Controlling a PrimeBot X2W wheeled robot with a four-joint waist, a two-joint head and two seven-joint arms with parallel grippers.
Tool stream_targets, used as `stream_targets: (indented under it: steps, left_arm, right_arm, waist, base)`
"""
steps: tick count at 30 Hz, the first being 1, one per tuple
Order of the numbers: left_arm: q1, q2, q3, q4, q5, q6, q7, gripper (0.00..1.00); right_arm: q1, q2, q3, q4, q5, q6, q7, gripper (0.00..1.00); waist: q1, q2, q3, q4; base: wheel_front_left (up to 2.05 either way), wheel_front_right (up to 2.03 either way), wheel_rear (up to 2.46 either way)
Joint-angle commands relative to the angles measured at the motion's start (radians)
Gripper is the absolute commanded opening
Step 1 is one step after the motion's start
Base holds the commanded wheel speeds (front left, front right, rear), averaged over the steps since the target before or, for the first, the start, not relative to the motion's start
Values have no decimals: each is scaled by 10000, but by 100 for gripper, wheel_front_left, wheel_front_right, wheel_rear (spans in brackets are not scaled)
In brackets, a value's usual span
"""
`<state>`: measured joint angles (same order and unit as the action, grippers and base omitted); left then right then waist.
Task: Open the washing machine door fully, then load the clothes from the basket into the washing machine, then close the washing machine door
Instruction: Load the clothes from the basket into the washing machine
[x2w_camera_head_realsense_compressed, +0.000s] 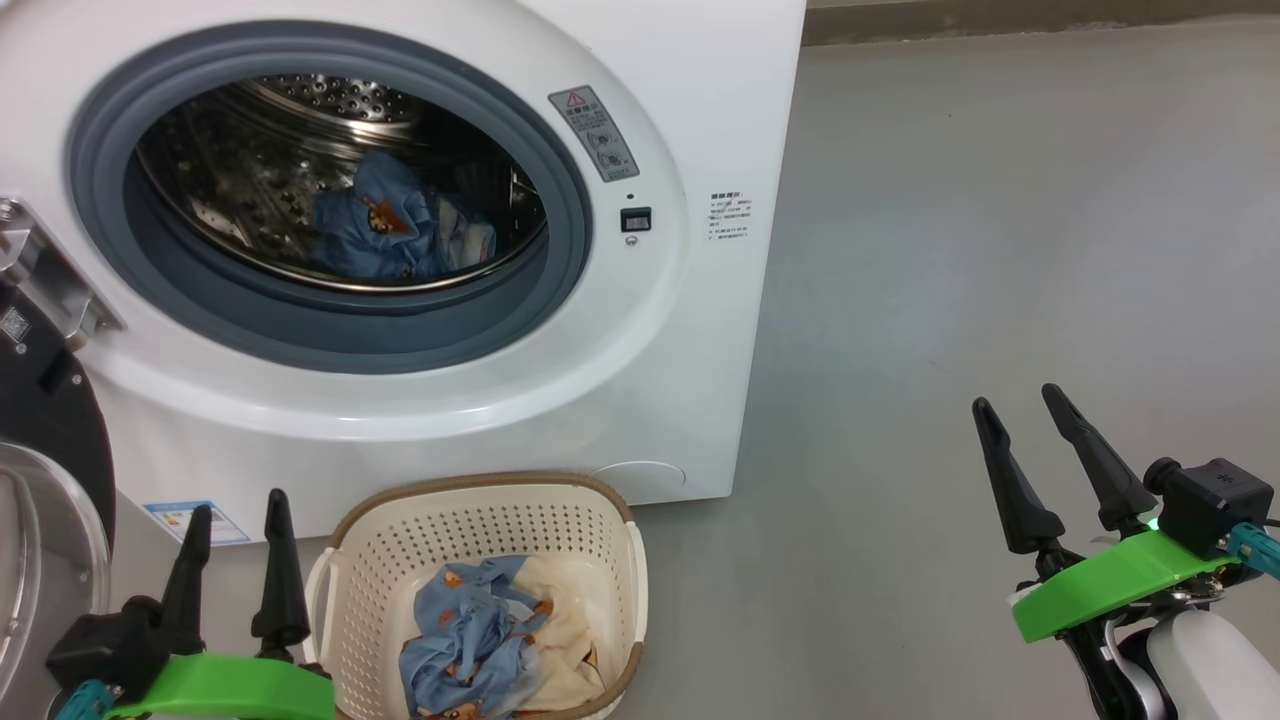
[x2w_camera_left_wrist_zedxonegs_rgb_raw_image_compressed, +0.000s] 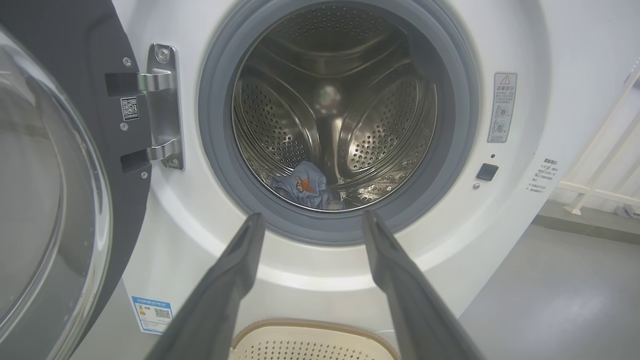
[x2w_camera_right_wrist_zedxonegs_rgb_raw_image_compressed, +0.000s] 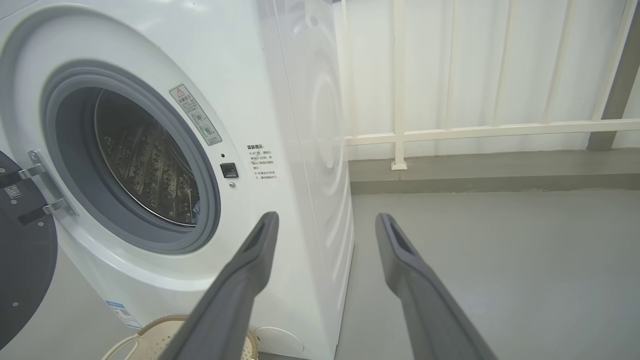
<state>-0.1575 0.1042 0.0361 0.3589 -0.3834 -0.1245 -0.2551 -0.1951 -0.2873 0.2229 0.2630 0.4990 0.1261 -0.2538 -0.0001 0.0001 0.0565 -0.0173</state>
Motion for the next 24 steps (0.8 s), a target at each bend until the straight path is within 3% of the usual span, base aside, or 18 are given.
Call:
stream_targets:
  steps: [1, 14, 24]
  left_arm:
    - [-58, 128, 341, -286, 110, -58, -66, 100]
    - [-98, 144, 289, -261, 79, -60, -66, 100]
    - [-623, 378, -265, 1019, -47, -61, -25, 100]
  right_arm:
    - [-66, -146, 156, -221, -61, 46, -80, 100]
    - [-143, -101, 171, -225, -54, 46, -80, 100]
    - [-392, -88, 261, -279, -14, 46, -80, 100]
  waist:
    - [1, -1, 10, -3]
    - [1, -1, 126, -48]
    - [1, -1, 571, -280]
  base:
    - [0, 0, 0]
    - [0, 0, 0]
    - [0, 0, 0]
